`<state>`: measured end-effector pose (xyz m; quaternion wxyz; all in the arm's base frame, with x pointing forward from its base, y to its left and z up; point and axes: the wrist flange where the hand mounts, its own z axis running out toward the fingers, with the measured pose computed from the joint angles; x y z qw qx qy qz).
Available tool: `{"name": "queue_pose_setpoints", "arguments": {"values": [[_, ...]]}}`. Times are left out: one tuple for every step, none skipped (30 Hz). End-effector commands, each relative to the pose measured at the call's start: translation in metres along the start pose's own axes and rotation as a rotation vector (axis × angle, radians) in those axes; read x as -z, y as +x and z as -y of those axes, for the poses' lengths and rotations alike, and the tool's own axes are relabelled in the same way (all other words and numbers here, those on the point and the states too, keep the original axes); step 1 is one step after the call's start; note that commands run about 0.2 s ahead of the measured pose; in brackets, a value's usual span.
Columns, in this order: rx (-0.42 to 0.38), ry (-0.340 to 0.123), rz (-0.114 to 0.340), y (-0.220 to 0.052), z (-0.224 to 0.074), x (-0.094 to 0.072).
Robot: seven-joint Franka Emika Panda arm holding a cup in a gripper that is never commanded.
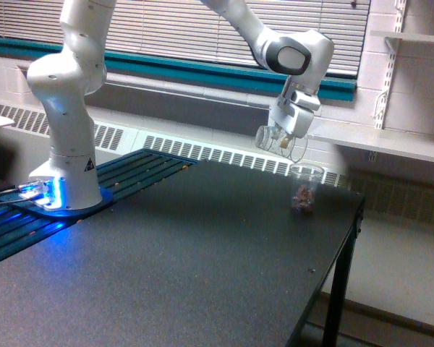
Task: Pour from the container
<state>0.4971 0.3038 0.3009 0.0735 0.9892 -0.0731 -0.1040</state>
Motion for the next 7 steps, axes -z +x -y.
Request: {"name": "queue_pose_setpoints", "arguments": {"values": [[0.012, -0.003, -0.019, -0.0005, 0.0031, 0.0096], [0.011, -0.004, -0.025, -0.0002, 0.0027, 0.0107], [0.008, -0.005, -0.028, -0.0002, 0.0021, 0.0118], [0.008, -0.009, -0.031, -0.0005, 0.0012, 0.0125], [0.009, -0.010, -0.031, -0.0011, 0.0007, 0.0128], [0.009, -0.010, -0.031, -0.0016, 0.0003, 0.0129], [0.009, -0.010, -0.031, -0.0020, -0.0001, 0.0129]]}}
